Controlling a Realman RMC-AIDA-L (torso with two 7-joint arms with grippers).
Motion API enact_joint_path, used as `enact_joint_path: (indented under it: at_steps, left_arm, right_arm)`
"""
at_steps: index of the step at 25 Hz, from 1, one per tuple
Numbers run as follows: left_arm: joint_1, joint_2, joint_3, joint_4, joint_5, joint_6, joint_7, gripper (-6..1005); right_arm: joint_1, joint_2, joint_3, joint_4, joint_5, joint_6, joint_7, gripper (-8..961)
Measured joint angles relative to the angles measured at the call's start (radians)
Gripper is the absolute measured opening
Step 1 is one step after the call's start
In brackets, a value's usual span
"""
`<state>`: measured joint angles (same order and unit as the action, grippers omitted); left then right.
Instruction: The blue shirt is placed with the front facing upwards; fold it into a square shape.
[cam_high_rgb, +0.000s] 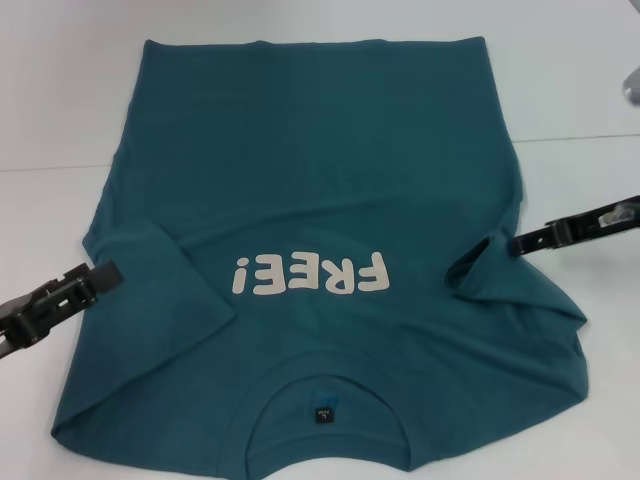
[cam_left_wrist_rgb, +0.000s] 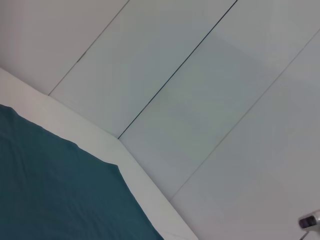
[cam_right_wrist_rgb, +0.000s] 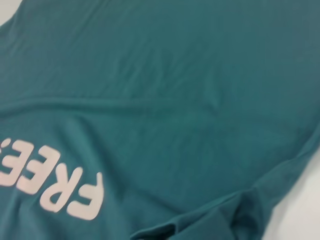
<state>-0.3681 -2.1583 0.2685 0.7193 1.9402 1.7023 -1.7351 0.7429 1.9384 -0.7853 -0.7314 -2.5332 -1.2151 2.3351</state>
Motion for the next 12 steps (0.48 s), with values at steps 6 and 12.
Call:
enact_joint_path:
  at_steps: [6, 12]
  left_arm:
    - [0.0, 0.0, 0.0, 0.0, -0.008, 0.002, -0.001, 933]
    - [-0.011, 0.002, 0.0, -0.019, -0.009, -0.004, -0.001, 933]
  right_arm:
    - [0.004, 0.013, -0.071, 0.036, -0.001, 0.056, -0.003, 660]
    - [0.004, 0.018, -0.077, 0.042, -0.003, 0.063, -0.002, 646]
